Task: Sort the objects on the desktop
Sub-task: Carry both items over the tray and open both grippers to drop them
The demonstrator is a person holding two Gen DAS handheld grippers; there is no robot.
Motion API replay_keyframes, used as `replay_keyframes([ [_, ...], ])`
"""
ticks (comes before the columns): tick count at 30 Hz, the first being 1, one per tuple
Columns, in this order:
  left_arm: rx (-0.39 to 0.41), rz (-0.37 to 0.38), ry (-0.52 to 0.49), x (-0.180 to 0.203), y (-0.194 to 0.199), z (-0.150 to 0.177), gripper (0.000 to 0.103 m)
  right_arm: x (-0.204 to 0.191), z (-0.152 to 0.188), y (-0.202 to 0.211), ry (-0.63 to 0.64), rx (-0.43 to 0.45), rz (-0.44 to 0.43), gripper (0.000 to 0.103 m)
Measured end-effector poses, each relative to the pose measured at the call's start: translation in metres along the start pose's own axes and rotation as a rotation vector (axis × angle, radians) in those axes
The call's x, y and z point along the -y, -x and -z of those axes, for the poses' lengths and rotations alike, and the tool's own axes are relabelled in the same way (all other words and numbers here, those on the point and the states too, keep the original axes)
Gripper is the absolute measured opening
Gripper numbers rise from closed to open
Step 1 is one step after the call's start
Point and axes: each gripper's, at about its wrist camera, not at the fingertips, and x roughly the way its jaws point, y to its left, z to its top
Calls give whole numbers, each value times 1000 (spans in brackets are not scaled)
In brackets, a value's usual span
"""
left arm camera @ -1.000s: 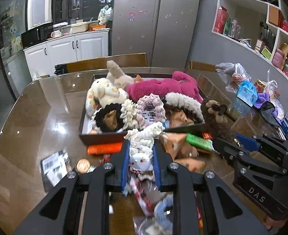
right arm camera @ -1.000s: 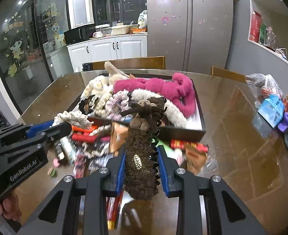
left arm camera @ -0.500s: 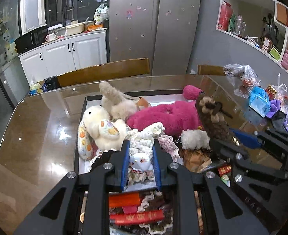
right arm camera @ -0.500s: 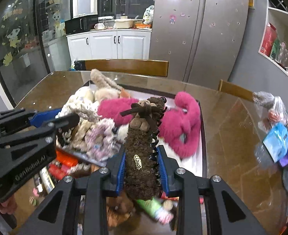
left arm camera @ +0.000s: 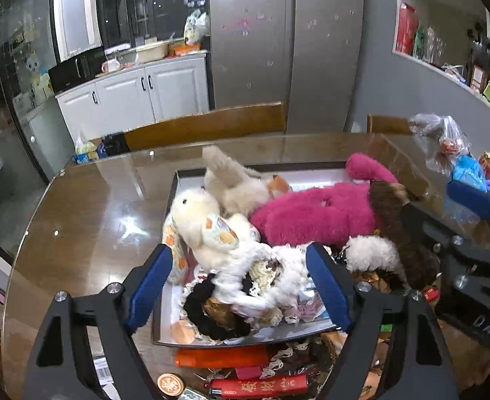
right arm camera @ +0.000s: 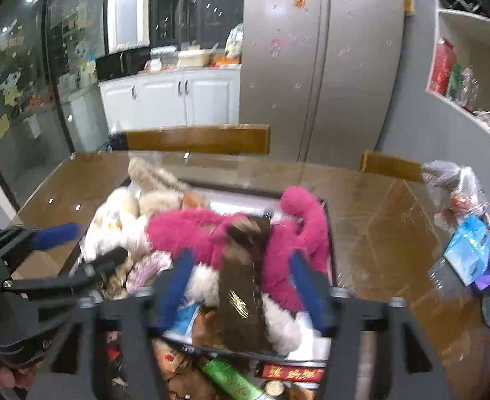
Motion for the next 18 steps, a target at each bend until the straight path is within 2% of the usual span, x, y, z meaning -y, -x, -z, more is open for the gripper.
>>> replay_keyframes([
  [4, 5, -5, -2, 0, 6, -2, 90, 2, -6, 12, 0, 39, 37, 80],
  [11, 11, -12, -8, -2, 25, 2, 91, 1, -5, 22, -13, 33, -1, 80],
  [18, 29, -33, 6, -11, 54, 10, 91, -7, -4, 49, -3, 68, -23, 80],
])
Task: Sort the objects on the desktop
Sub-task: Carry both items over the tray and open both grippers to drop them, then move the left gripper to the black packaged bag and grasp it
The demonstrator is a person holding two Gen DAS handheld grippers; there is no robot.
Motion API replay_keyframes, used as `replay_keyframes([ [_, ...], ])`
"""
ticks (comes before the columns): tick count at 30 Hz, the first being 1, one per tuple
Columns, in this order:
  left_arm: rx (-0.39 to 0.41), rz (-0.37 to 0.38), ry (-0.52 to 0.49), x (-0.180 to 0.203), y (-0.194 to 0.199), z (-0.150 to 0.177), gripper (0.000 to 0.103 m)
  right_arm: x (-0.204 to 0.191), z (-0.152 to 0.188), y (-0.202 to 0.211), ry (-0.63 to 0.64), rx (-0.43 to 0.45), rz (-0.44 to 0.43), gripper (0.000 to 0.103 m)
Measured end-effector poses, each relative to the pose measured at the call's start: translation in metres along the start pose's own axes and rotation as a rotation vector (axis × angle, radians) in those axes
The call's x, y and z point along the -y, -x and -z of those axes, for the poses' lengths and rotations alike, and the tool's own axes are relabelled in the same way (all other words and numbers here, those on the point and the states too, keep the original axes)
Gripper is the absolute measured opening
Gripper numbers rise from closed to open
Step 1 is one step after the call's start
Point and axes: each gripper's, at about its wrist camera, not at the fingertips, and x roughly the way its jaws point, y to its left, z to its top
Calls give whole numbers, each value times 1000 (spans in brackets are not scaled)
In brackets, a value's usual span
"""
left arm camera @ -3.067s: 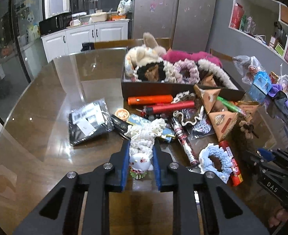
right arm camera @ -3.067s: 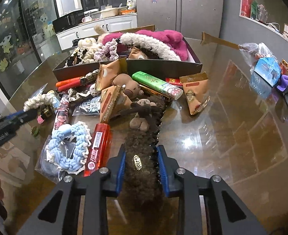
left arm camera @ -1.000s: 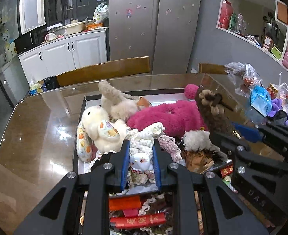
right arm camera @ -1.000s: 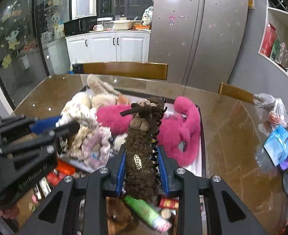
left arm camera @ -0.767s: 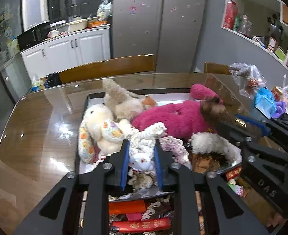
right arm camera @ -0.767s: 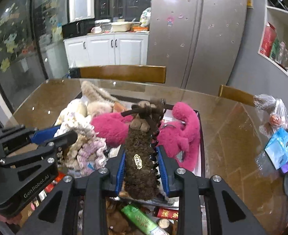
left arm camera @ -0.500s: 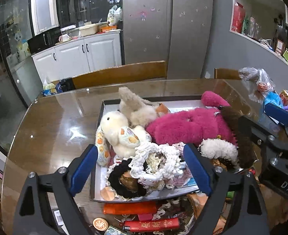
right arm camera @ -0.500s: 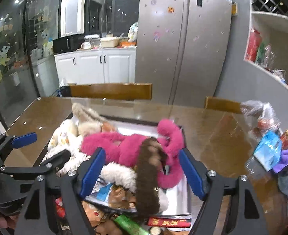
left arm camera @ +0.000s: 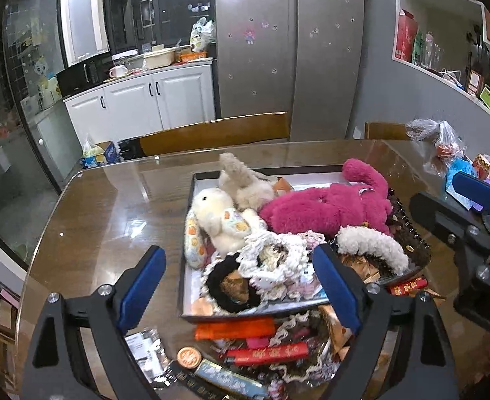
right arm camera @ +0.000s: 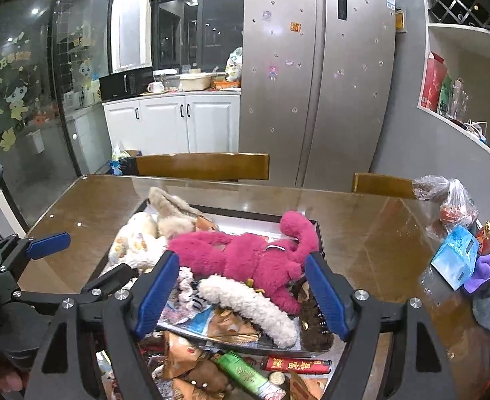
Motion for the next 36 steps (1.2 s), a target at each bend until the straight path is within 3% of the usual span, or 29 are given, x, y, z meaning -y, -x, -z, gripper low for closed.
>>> replay_keyframes([
  [11, 33, -35, 40, -37, 60, 29, 91, -25, 13, 49, 31, 38, -20, 80],
  [19, 26, -66, 91, -83, 102, 82, 96, -48, 46, 76, 38, 25, -32, 80],
  [24, 14, -80, 99, -99, 116, 108, 97, -61, 67, 92, 47, 9, -31, 80],
  [31, 26, -81, 111, -111, 129, 118, 97, -72, 73, 111, 38, 32, -30, 80],
  [36, -3, -76, 121, -113, 113, 129, 97, -74, 84, 105, 31, 7, -21, 80],
])
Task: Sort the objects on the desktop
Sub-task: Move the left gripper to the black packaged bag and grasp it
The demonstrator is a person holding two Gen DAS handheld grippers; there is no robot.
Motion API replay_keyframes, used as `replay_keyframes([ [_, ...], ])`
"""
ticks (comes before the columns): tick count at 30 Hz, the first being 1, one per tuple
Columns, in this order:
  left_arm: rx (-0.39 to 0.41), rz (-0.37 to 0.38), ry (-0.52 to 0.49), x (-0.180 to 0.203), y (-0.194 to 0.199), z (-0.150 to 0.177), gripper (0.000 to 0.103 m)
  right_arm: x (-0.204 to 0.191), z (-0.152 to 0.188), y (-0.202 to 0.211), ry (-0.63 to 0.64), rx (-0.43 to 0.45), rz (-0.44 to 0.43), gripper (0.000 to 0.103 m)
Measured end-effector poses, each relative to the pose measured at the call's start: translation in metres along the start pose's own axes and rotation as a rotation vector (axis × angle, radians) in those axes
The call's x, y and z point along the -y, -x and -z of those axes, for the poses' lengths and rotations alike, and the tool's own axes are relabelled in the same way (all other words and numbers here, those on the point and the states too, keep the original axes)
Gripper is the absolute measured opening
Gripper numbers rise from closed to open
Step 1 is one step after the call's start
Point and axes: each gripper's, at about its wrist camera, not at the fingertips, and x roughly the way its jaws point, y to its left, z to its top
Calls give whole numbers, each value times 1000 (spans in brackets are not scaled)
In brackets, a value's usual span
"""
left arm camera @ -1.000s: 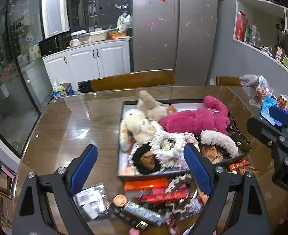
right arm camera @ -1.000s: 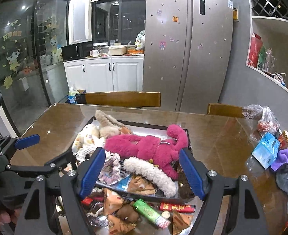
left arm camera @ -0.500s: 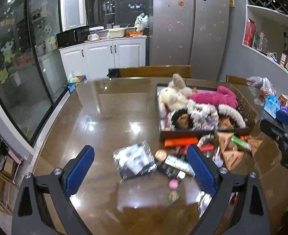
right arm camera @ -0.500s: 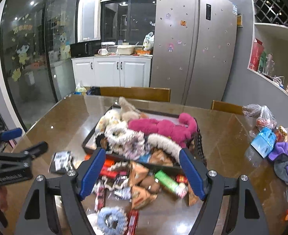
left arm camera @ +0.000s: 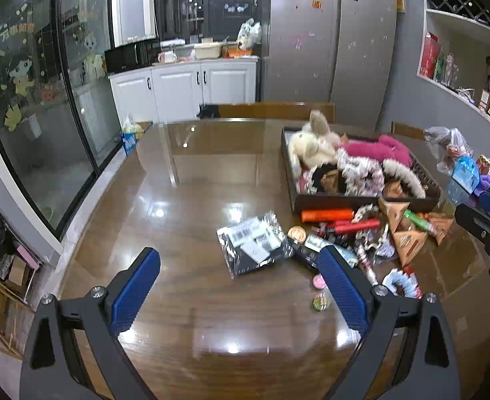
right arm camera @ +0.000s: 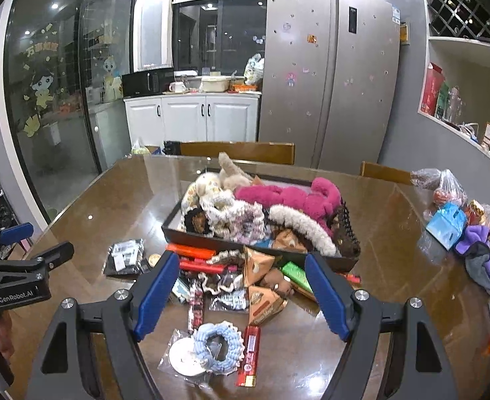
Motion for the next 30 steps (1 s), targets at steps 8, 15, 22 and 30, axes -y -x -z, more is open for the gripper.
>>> replay_keyframes([
  [8, -90, 63, 28, 1, -46, 19, 97, 6, 25, -31, -27, -90, 18, 80],
  [15, -133, 69, 5, 13, -78, 18, 97, 12, 33, -53, -28, -133, 35, 80],
  [22, -157, 62, -7, 19, -104, 14, 97, 15, 38, -75, -21, -167, 44, 80],
  [30, -184, 34, -26, 24, -129, 12, 97, 20, 49, -99, -25, -216, 55, 80],
])
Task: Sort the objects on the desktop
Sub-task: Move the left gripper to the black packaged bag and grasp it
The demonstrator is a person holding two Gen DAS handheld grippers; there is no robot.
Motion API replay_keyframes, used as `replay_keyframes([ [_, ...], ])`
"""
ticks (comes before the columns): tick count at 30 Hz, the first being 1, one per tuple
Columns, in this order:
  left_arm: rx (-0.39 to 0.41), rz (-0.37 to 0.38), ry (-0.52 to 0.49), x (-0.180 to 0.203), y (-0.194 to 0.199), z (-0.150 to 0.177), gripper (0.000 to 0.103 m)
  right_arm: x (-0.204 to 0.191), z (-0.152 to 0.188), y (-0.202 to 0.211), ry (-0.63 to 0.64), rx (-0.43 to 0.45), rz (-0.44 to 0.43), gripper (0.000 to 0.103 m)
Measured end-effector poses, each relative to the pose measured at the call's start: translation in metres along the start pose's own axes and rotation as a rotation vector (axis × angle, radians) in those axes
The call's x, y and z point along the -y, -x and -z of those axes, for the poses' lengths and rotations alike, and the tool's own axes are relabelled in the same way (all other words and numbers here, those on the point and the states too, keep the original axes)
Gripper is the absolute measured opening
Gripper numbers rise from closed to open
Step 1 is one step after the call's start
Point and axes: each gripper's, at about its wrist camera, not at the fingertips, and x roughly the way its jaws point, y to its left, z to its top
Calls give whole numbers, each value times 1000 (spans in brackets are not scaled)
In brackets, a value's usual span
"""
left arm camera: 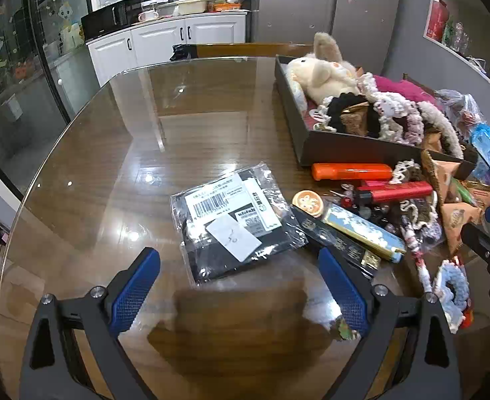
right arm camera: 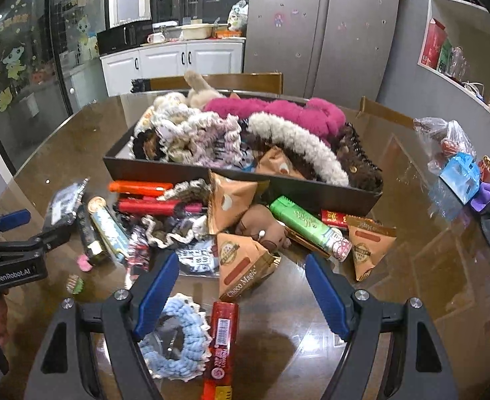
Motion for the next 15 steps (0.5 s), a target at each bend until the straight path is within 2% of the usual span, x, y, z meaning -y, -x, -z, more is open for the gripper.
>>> replay_keyframes([
  [7, -22, -18, -1, -2, -19, -8, 97, 0, 1, -18, -1, -35, 7, 80],
  [15, -1, -31, 21, -12, -29, -18, 99, -5, 6, -36, -2, -82, 2, 80],
])
